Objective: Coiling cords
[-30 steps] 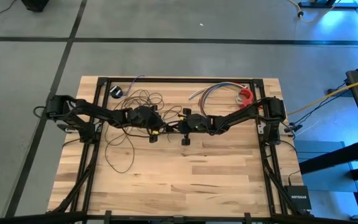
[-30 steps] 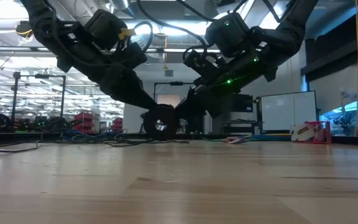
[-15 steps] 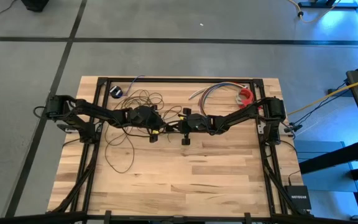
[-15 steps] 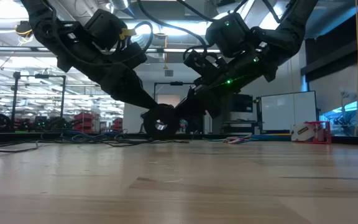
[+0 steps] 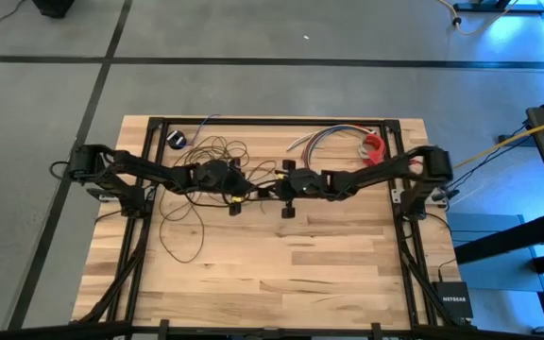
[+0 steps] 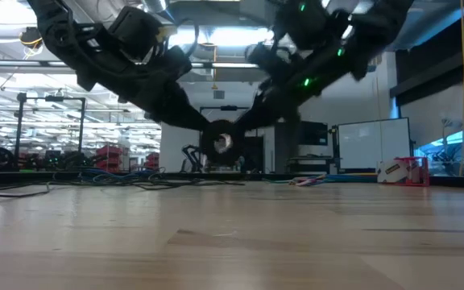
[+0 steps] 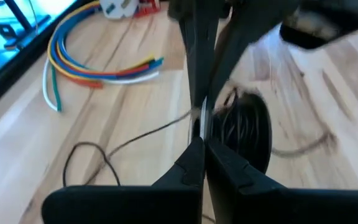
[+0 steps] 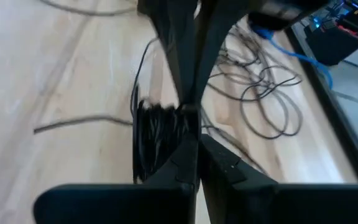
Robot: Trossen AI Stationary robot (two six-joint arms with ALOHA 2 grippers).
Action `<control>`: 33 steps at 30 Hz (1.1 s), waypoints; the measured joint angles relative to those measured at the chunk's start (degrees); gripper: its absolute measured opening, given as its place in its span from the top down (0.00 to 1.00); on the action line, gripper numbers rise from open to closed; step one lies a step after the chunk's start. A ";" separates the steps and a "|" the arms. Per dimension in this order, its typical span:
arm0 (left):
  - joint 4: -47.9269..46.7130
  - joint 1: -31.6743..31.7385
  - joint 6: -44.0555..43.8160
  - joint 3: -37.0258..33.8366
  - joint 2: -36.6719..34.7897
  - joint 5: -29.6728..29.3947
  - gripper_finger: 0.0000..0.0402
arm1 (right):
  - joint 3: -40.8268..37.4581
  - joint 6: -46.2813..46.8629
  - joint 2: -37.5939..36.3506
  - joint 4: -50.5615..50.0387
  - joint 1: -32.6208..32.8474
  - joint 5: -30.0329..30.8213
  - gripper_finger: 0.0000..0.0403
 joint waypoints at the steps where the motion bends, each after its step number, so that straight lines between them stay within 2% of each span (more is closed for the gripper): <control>1: 0.21 0.00 -0.05 0.03 -0.13 0.00 1.00 | 0.10 0.11 -1.56 -1.65 0.00 -0.15 0.96; 5: 1.13 -0.04 0.24 0.15 -0.39 0.27 1.00 | 0.16 0.27 -5.44 -6.92 -0.06 -2.71 0.96; 8: -1.74 0.01 0.32 0.11 -0.62 -0.16 1.00 | -0.22 0.23 -6.94 -10.98 -0.07 -3.15 0.94; 12: 0.04 0.08 0.56 0.66 -1.07 -0.36 1.00 | -0.06 1.59 -7.23 -9.17 -0.11 -3.51 0.83; 18: -2.14 0.37 -0.30 0.56 -0.90 -0.29 1.00 | -0.06 3.19 -6.98 -10.78 -0.11 -3.40 0.66; 21: -2.34 0.25 -0.76 0.55 -0.90 -0.27 1.00 | -0.06 1.61 -7.73 -14.39 -0.06 0.73 0.61; 24: -2.40 0.22 -0.75 0.55 -0.90 -0.15 1.00 | -0.06 -0.99 -9.28 -18.36 -0.11 3.70 0.59; 33: -0.24 -0.19 -2.65 0.59 -0.24 -0.17 1.00 | -0.52 -2.22 -8.75 -30.57 -0.75 4.74 0.59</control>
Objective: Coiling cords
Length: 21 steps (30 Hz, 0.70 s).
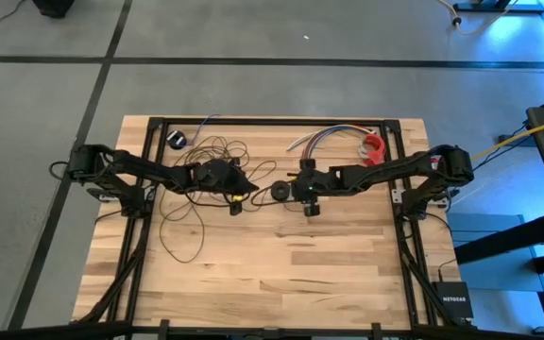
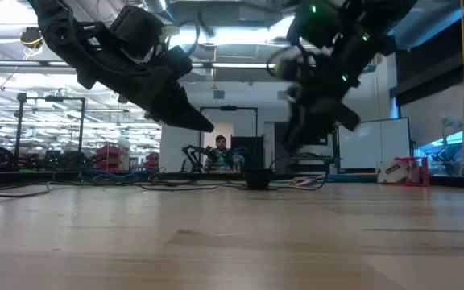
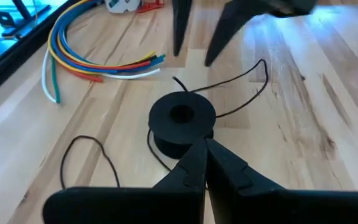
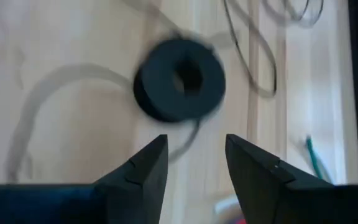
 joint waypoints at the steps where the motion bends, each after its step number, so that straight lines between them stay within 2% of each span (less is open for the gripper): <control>1: 0.55 -0.11 0.00 0.00 0.51 0.00 1.00 | -0.77 -0.10 0.02 -0.11 -0.23 0.55 0.59; 5: 3.30 -0.11 -1.71 0.00 3.43 -1.06 0.97 | -5.00 -0.20 0.02 5.15 -2.85 1.34 0.59; 10: 9.27 0.36 -2.82 0.03 8.28 -5.15 0.86 | -8.48 2.47 0.02 17.25 -5.76 -5.53 0.59; 14: 14.53 1.65 -4.94 0.12 12.45 -5.25 0.79 | -8.50 3.07 1.60 21.40 -6.58 -11.75 0.59; 21: 14.73 2.86 -7.67 2.30 19.66 -5.33 0.76 | -8.35 4.03 7.50 26.60 -6.53 -12.21 0.59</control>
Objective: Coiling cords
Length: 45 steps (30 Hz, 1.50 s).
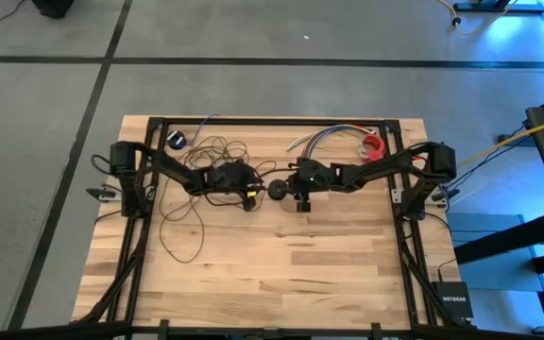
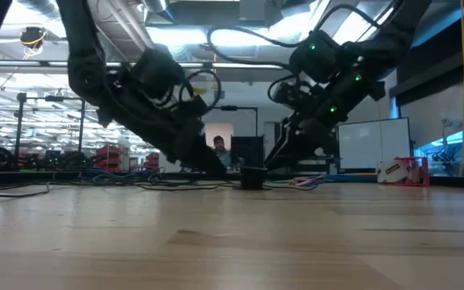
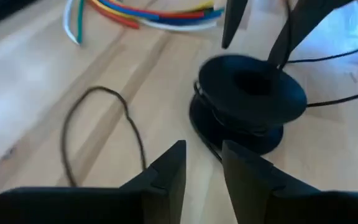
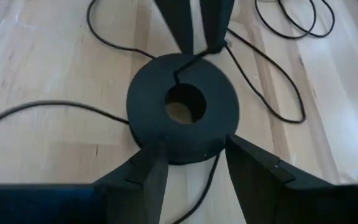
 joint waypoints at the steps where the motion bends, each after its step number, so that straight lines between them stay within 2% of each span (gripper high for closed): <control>1: 0.12 0.00 0.00 0.58 0.87 0.02 0.76 | 0.00 0.01 0.35 -0.03 0.01 0.11 0.59; 6: 0.24 -0.39 1.84 2.96 2.76 0.04 0.76 | 0.00 0.08 0.55 -0.12 0.04 0.25 0.59; 21: -0.28 -2.34 4.13 6.42 0.75 0.19 0.76 | -0.46 -0.11 3.01 1.31 0.04 0.42 0.59; 31: -1.82 -2.95 5.22 6.96 -1.12 0.04 0.76 | -0.20 0.23 7.82 9.74 0.14 -1.16 0.59; 37: -9.65 -3.00 5.42 6.85 -5.54 0.11 0.76 | 0.32 1.61 10.27 15.67 0.79 -2.83 0.59; 45: -20.69 -3.02 4.92 6.83 -10.32 -1.43 0.76 | 0.83 1.58 9.34 10.79 0.92 3.27 0.59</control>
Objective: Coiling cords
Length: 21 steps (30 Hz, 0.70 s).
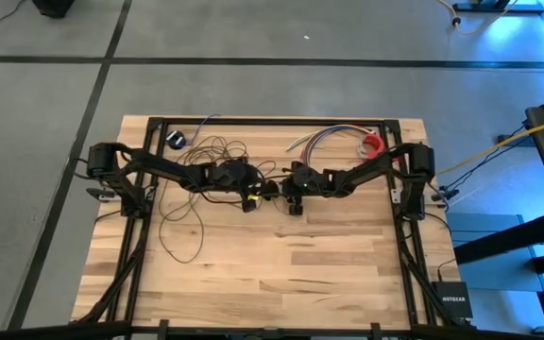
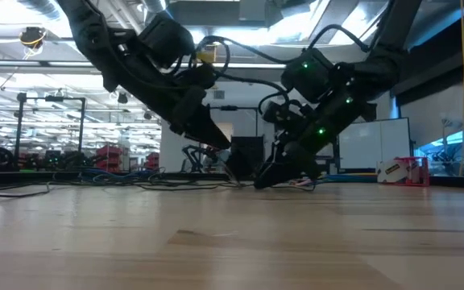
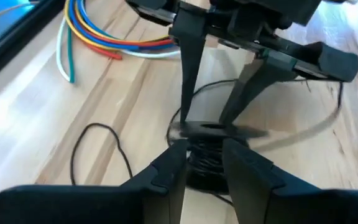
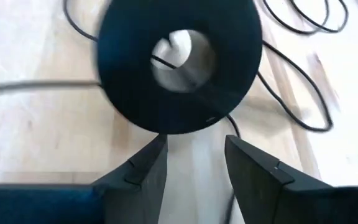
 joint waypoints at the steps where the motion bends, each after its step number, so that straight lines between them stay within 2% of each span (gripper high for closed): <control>1: 0.07 0.00 -0.26 0.00 -0.14 -0.26 0.76 | 0.00 -0.02 -0.26 -0.50 0.00 0.56 0.59; 12: 1.74 -0.24 -0.73 -0.02 -0.16 -0.42 0.76 | -0.17 -3.23 -4.19 -6.41 -0.13 6.96 0.59; 21: 3.37 -2.16 -3.35 -0.02 0.08 -0.37 0.76 | -0.17 -3.21 -4.93 -3.14 -0.07 1.28 0.59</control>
